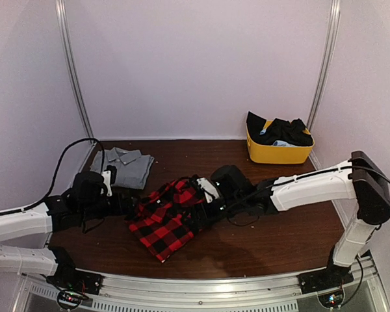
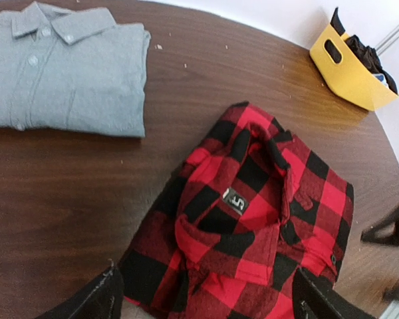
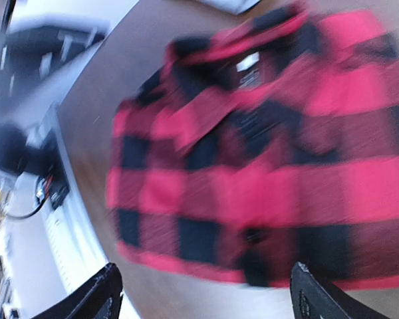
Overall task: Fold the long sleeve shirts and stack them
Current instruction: Rotate the square-folded shirt at the center of the board.
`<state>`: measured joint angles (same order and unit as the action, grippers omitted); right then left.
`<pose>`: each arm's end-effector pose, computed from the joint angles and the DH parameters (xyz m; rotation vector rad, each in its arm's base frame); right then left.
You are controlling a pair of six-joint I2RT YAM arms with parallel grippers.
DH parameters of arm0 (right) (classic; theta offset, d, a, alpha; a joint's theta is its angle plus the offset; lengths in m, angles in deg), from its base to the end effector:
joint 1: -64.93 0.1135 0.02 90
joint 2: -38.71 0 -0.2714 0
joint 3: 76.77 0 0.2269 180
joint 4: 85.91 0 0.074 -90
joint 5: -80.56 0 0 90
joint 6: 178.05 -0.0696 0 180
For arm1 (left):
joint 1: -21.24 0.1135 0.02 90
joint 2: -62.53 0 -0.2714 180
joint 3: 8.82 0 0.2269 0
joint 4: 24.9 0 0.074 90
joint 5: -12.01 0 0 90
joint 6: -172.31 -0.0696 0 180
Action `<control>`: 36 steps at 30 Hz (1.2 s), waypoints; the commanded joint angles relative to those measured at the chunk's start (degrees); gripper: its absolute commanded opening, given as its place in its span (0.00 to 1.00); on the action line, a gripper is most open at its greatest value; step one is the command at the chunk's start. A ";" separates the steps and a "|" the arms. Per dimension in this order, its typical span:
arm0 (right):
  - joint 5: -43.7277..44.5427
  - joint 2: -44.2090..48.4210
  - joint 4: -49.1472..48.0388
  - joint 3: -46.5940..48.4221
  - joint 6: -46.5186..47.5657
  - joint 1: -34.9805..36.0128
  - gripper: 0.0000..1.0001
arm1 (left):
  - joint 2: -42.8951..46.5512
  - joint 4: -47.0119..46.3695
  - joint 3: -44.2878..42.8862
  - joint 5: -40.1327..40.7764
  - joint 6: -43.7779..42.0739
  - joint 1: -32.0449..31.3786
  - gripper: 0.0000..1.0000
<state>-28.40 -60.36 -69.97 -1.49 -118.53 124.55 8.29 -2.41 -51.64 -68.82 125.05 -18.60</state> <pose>0.1716 0.3375 0.2006 -0.8214 2.3788 1.1291 0.1624 -0.1210 0.2092 -0.1515 2.2238 -0.6486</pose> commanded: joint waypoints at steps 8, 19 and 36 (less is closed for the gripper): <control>-4.87 -12.13 8.73 13.82 10.89 -15.90 0.90 | 8.61 -6.63 14.80 -9.05 14.18 -0.33 0.90; -14.26 -19.13 5.36 15.27 9.06 -17.68 0.64 | -3.67 -22.06 17.50 -14.13 16.31 -0.33 0.61; -6.96 1.68 -13.08 -15.09 -5.50 -14.63 0.13 | -35.87 -24.07 -7.78 -21.76 -1.14 8.00 0.23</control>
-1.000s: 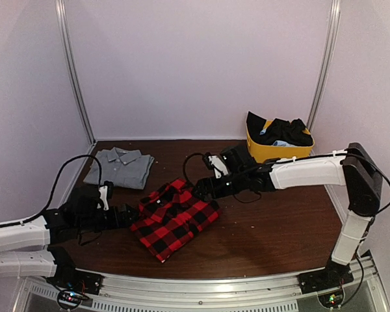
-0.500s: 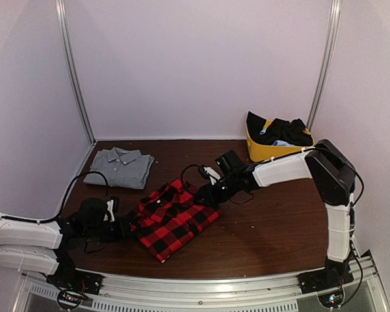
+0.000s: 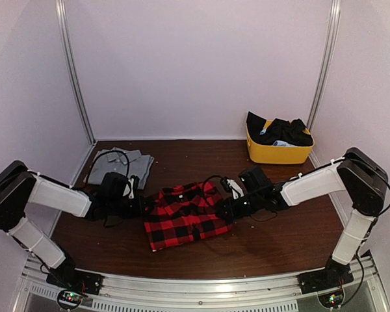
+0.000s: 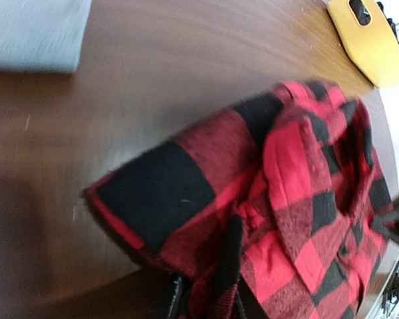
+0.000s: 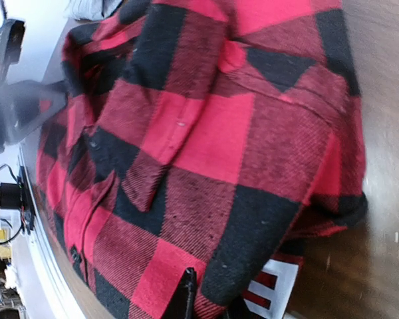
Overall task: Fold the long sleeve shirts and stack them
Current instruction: Rotate the square-folded shirt at the center of the board, then move the square-folded shirt to the center of the board.
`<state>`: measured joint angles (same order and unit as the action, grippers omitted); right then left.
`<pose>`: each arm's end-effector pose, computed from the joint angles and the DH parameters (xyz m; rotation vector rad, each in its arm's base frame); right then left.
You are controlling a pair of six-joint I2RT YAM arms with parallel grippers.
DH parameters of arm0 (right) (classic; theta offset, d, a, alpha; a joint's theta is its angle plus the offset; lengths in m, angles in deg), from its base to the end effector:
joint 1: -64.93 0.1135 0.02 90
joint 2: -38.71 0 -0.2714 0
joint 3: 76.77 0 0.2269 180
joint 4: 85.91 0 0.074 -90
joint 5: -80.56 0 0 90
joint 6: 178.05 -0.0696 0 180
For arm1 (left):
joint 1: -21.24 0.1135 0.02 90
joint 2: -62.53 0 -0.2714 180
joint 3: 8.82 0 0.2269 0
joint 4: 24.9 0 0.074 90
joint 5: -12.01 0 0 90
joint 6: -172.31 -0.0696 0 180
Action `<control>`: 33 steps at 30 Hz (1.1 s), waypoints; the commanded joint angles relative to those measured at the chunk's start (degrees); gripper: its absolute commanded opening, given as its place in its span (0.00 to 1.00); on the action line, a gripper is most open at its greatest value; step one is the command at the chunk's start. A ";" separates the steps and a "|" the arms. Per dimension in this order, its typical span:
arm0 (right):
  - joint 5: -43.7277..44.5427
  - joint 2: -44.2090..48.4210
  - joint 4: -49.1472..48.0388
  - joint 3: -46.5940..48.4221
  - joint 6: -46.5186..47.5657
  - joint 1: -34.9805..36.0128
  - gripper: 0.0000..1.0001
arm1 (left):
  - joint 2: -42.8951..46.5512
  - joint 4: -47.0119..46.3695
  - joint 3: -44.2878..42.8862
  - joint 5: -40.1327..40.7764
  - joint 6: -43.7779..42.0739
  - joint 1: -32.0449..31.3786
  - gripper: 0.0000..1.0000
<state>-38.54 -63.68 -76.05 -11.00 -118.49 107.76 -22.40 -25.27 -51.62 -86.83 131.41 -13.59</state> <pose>0.2360 0.2649 0.1455 -0.5451 2.5405 1.1539 0.2162 -0.1634 0.1365 -0.2220 2.4615 -0.8815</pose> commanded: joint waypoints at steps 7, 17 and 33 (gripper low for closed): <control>13.18 11.96 -5.95 -11.07 -9.12 3.11 0.53 | -14.97 6.24 -24.41 -8.20 -16.78 5.95 0.25; 13.71 4.12 -5.81 -5.60 -8.35 0.25 0.74 | -8.82 13.98 -26.52 -2.57 -22.36 11.66 0.55; 10.01 0.98 -9.16 -5.53 -8.73 -0.29 0.74 | -22.73 13.44 -36.16 0.08 -24.65 24.52 0.61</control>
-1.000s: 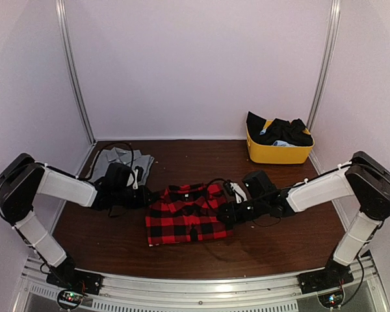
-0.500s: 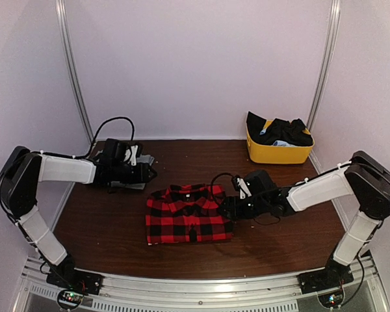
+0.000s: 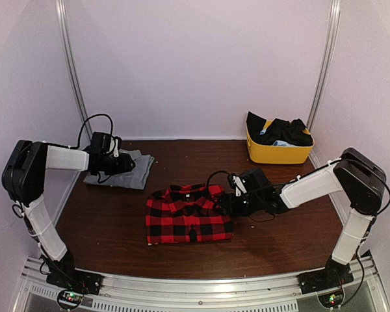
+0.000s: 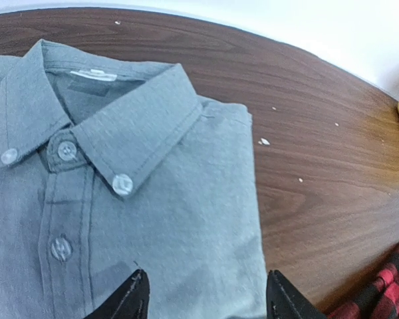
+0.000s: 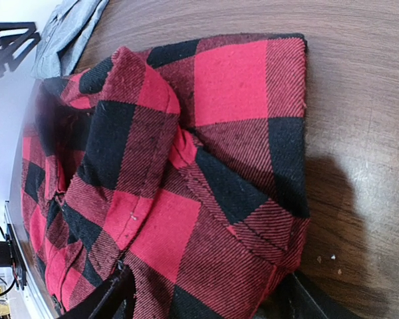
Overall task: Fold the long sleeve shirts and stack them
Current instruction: Move the square-folded shirt to the center of the board.
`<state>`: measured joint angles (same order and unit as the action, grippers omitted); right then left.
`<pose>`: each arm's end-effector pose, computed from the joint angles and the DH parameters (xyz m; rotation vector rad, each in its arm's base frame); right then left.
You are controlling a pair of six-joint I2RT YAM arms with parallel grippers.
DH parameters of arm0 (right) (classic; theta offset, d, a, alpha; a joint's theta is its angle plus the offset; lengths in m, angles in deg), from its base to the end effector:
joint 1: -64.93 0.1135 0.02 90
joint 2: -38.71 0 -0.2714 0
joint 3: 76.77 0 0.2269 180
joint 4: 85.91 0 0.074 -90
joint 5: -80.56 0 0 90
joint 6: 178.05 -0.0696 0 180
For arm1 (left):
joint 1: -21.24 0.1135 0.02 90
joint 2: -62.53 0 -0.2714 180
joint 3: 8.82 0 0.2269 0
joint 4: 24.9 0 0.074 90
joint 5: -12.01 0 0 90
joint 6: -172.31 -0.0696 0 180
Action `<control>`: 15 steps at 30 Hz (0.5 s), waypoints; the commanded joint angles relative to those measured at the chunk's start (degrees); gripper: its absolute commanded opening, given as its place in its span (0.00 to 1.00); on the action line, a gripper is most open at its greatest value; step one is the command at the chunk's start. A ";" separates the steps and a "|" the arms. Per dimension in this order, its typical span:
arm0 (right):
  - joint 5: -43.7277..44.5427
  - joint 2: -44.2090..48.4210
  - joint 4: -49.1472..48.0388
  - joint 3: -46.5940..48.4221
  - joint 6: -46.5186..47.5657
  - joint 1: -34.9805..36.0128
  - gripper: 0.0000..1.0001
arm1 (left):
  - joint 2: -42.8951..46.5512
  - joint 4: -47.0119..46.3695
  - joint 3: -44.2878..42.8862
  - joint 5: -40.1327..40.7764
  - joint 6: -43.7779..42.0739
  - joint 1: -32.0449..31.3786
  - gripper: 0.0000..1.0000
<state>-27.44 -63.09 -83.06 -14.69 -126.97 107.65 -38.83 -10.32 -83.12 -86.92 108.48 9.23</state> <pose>0.2450 0.2555 0.1393 -0.2586 2.5112 1.0250 0.3716 -0.0901 0.1815 -0.2071 2.3339 -0.5166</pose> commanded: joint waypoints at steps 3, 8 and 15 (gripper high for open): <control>-1.45 1.35 -2.62 -3.21 -0.46 -0.18 0.74 | -9.30 -2.83 -5.25 -0.06 -0.93 2.86 0.61; -0.98 2.94 -2.56 -5.03 -0.41 -0.19 0.74 | -8.51 -6.02 -0.43 -1.45 0.66 3.05 0.60; -0.81 4.00 -1.48 -4.90 -0.04 -0.23 0.78 | -0.10 -17.48 18.30 -5.63 10.42 2.56 0.56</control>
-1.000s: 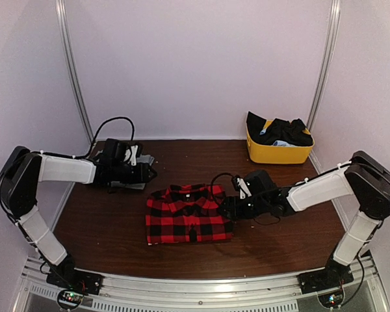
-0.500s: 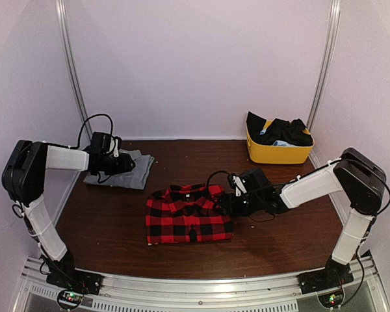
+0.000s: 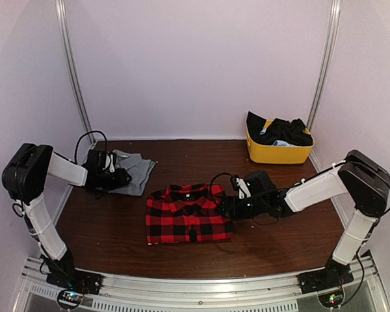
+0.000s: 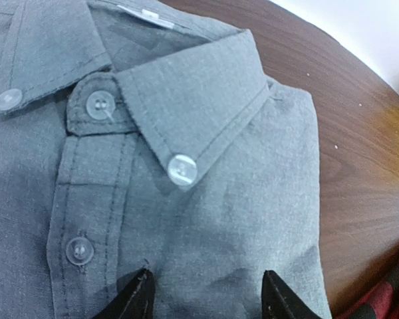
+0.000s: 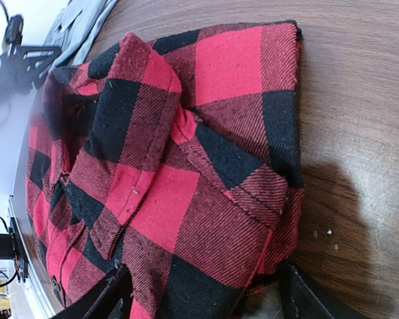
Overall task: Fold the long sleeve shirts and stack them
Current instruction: Move the square-folded shirt to the center of the board, then pick up the square-folded shirt from the center of the board.
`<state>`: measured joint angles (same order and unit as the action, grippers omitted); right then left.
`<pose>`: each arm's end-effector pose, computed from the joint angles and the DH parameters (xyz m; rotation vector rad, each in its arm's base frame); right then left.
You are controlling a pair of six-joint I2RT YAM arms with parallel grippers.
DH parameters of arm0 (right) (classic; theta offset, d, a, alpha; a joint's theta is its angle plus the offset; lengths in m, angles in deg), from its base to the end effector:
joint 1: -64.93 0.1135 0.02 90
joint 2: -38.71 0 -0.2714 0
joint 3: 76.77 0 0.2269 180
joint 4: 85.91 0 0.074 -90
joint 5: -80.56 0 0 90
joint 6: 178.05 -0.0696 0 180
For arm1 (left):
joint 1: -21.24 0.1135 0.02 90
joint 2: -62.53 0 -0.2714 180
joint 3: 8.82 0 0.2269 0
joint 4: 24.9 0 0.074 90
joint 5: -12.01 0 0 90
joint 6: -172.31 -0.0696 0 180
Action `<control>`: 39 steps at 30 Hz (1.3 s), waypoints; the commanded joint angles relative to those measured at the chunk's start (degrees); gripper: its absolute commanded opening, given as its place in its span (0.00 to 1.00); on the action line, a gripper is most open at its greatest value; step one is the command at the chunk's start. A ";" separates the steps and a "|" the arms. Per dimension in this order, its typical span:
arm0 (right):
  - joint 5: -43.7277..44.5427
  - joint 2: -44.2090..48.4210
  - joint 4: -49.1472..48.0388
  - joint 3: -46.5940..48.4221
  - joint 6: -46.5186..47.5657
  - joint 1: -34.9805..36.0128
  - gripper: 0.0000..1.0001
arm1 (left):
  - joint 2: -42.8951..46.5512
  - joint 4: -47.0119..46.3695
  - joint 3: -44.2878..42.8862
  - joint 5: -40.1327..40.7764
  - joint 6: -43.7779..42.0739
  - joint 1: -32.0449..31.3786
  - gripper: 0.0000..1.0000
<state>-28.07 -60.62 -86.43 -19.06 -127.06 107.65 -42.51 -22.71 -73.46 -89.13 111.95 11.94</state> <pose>0.2340 0.2464 0.1386 -0.2667 2.4871 1.0515 0.3610 -0.0727 0.1323 -0.3177 2.3440 -0.5631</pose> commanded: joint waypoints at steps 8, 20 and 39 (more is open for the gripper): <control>-0.31 1.77 2.45 0.09 0.16 -0.28 0.82 | 15.19 -11.34 24.42 -0.64 15.73 -8.64 0.55; -0.49 1.94 2.36 -0.18 -0.15 -0.19 0.84 | 29.38 -3.30 24.01 4.22 18.52 -17.13 0.62; -4.12 -0.65 6.11 2.47 0.89 -1.41 0.86 | 35.86 -4.44 32.42 -5.14 21.57 -26.90 0.74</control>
<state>-30.19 -59.55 -81.07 -17.47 -126.75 106.64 -3.01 -21.79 -41.77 -90.92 132.24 -14.57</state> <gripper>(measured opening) 0.858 0.754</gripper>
